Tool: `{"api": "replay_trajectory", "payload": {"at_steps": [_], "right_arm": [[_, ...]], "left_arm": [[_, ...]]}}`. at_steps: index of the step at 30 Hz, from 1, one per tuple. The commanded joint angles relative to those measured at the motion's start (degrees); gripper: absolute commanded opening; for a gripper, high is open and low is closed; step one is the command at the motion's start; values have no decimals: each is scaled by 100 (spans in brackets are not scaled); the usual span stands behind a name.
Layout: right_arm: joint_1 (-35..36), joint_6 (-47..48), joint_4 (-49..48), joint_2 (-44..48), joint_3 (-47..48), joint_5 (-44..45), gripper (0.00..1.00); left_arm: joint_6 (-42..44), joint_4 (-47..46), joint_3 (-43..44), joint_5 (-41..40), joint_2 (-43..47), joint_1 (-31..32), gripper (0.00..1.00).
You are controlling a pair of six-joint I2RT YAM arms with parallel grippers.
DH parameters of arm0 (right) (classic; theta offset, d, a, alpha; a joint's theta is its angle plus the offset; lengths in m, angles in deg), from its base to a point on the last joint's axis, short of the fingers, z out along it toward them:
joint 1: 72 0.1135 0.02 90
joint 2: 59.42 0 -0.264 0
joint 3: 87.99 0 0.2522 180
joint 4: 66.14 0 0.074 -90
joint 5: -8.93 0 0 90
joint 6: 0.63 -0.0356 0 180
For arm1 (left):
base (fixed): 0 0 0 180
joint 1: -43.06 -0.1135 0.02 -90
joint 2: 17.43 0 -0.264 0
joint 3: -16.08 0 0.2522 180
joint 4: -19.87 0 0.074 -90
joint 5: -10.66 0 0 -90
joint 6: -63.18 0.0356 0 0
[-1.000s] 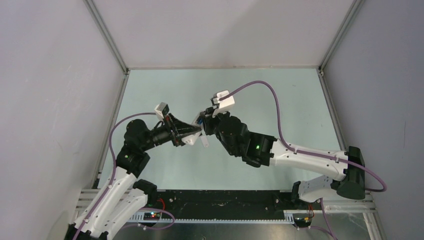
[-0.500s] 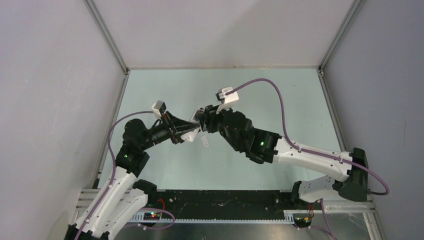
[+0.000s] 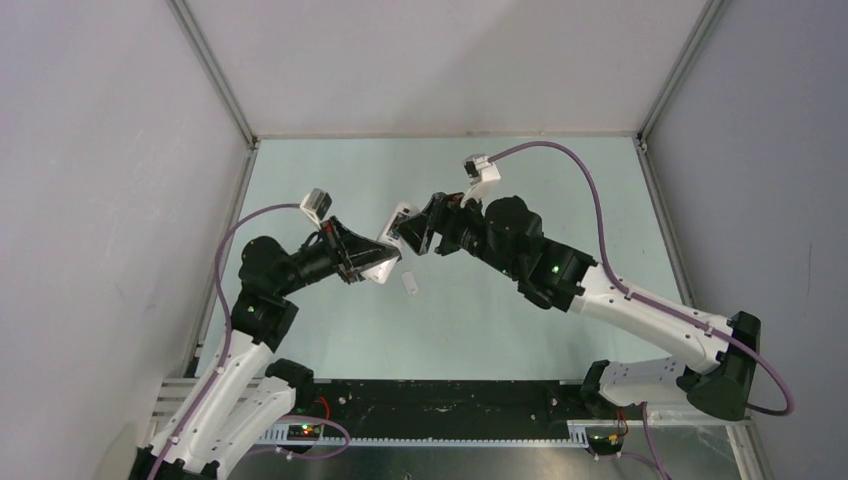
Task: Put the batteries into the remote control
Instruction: Load the battery into the remote control.
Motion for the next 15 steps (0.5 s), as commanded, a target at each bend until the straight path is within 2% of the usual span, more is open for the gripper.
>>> {"api": "replay_trajectory", "payload": {"at_steps": [1,8,15], "right_arm": [[-210,-465,543,208,-93,-646,76],[-371,-782,457,361,-100,-1157,86],[-510,-981,385,563,-100,-1457,88]], "left_arm": [[662,-721,381,304,22,-38,0],[1293,-576,440,673,-18,-35,0],[1718,-410,508,936,-5,-39,0]]}}
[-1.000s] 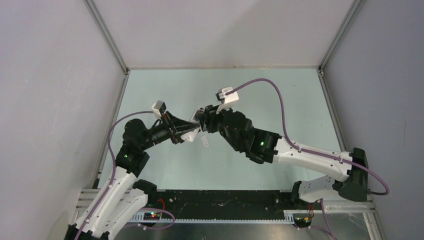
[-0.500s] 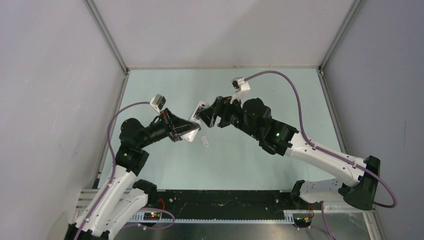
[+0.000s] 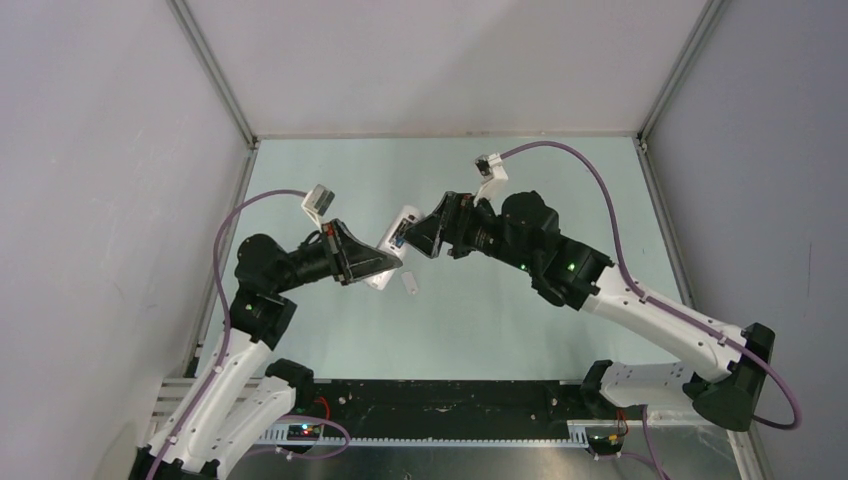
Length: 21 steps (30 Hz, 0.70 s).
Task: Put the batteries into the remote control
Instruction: Load the battery into the remote control.
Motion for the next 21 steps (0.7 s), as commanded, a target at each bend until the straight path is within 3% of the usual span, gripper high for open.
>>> {"api": "replay_trajectory", "payload": {"at_steps": [1,16,21], "right_arm": [[-99,-164,-1,295,4,-329,88],[-442,-122,187,606,6,-802,89],[-559,155,142,378,0,-1665,89]], "left_arm": [[522,-238,339,301,60,-37,0],[974,124,219,578,-7,-26,0],[1051,148,218,769,10,-10,0]]}}
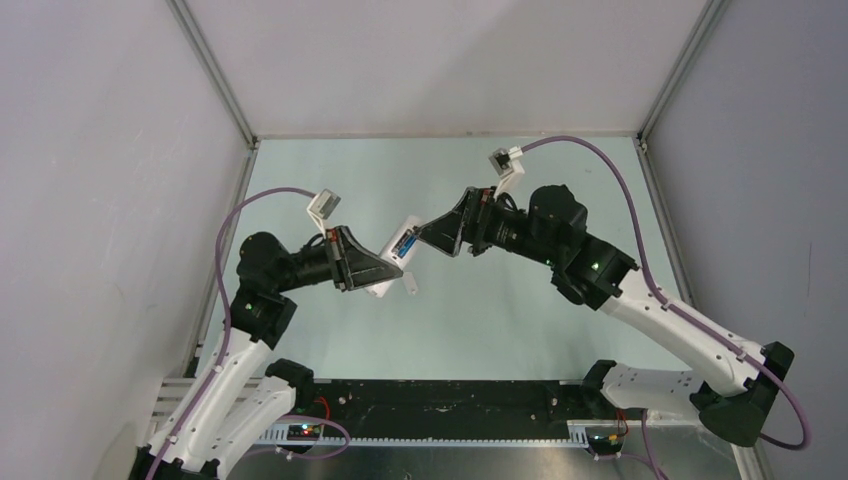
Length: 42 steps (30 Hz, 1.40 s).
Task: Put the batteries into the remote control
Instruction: Load the battery into the remote control.
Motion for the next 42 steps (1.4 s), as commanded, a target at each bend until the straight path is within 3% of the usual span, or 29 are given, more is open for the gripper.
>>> {"api": "replay_trajectory", "payload": {"at_steps": [1,7,13,18,24,31,35,37,40,42], "right_arm": [[-136,297,-104,-235,13,-970,88],[-183,354,-468,-597,19,-2145,87],[-191,269,-756,-816,21,-2380,81],[-238,225,-744,-951,17,-2506,59],[-280,235,-660,-1001,15,-2500,46],[-364,17,-718,-1130,14,-2593,17],[-368,-50,-772,-1130,19,-2637,11],[-366,-64,-771,-1122,17,-2653,14],[-351,-51,-772,-1068,16,-2611,40],[-350,-46,-770,-1017,15,-2578,51]], "left_arm": [[237,-123,148,322,40,-8,0],[245,-96,-29,530,10,23,0],[268,-85,-148,560,47,73,0],[181,-87,-140,572,5,80,0],[122,-83,-84,645,-47,83,0],[110,-87,-72,649,30,76,0],[98,-82,-27,635,26,75,4],[95,-82,1,624,17,81,5],[93,-86,34,619,6,77,5],[101,-86,38,625,12,77,4]]}}
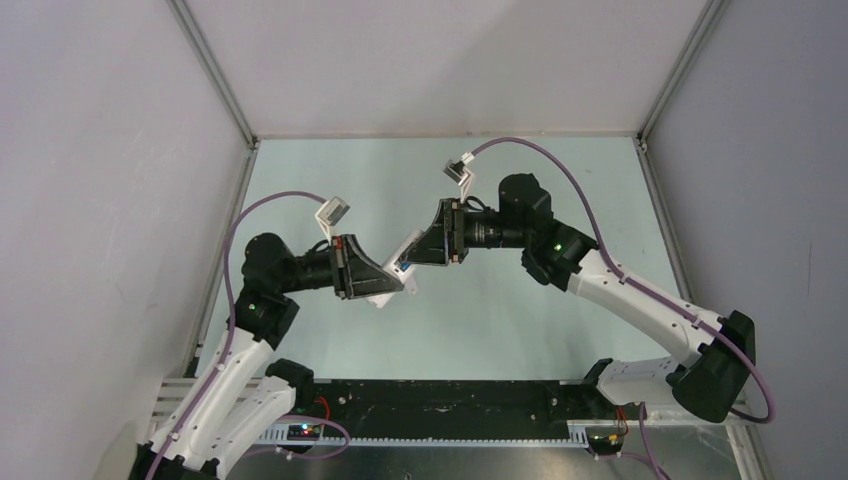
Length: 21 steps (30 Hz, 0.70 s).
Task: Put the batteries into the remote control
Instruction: Load the battery into the remote control, then adjust the remote control.
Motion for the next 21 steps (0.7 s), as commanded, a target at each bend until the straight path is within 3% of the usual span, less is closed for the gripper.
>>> {"api": "replay_trajectory", "payload": {"at_steps": [1,4,13,16,21], "right_arm": [[-10,131,-73,30,27,216,53],[-29,80,-353,61,33,164,60],[-64,90,-455,-75,34,-417,69],[-81,148,-424,-92,40,-659,69],[-146,100,-453,-190,42,-886,58]], "left_arm": [[-33,-84,195,42,28,19,3],[-13,-85,145,77,38,19,2],[126,-74,75,234,93,21,2],[180,-72,75,307,125,23,2],[259,-59,75,416,188,22,5]]}}
